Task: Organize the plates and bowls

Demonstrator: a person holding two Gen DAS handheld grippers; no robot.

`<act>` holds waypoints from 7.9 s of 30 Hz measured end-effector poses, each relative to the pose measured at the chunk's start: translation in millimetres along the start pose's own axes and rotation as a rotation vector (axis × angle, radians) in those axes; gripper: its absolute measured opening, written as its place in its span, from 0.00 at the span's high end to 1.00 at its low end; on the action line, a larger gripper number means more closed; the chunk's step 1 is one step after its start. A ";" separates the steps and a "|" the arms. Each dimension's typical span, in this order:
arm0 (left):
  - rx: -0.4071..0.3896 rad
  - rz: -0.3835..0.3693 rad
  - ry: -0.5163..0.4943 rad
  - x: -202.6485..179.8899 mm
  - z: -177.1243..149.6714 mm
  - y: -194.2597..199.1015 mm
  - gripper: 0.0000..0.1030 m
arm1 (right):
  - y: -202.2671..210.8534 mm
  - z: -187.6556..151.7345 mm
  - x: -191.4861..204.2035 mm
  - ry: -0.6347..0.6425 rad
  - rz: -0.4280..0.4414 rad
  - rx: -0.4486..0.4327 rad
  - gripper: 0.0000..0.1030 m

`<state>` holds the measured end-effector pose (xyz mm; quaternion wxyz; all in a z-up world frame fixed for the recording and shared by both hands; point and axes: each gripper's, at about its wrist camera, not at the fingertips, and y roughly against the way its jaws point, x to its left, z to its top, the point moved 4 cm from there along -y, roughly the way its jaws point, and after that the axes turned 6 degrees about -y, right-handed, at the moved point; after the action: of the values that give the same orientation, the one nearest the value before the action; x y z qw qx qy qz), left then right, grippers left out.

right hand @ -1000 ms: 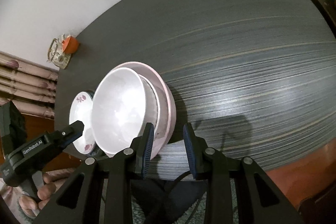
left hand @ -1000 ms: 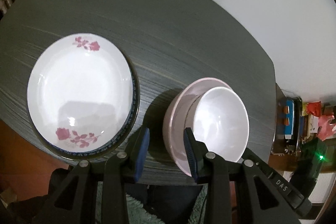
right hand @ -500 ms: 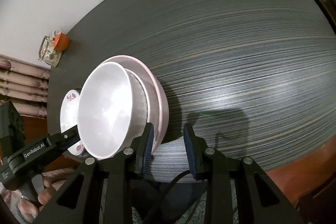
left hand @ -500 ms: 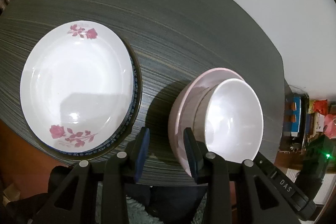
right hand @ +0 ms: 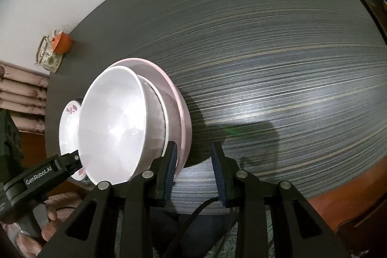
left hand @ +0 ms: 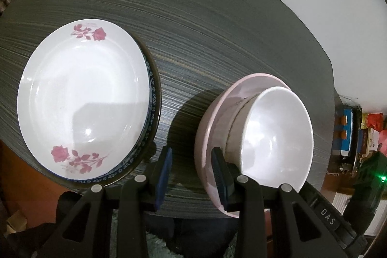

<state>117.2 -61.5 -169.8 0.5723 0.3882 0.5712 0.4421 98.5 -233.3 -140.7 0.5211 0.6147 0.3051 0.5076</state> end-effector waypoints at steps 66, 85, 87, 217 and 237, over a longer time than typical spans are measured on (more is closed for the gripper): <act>-0.069 0.038 -0.183 -43.9 -1.0 -20.8 0.90 | -7.8 16.9 -1.4 0.027 -0.027 -0.024 0.87; -0.093 0.038 -0.186 -34.4 -1.1 -10.0 0.90 | -2.6 13.2 4.3 0.033 -0.016 -0.045 0.88; -0.098 0.037 -0.188 -34.4 -0.3 -8.1 0.90 | -1.2 13.4 5.3 0.036 -0.016 -0.050 0.88; -0.414 0.327 -0.004 123.7 -87.6 141.2 0.37 | -0.4 -94.3 155.8 0.506 0.038 -0.173 0.10; -0.386 0.347 -0.040 112.1 -99.6 119.3 0.37 | -13.7 -101.0 148.8 0.510 0.028 -0.157 0.06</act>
<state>5.5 75.6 -95.9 0.5627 0.3727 0.3897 0.6265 49.9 -61.7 -114.1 0.4663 0.4286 0.3778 0.6754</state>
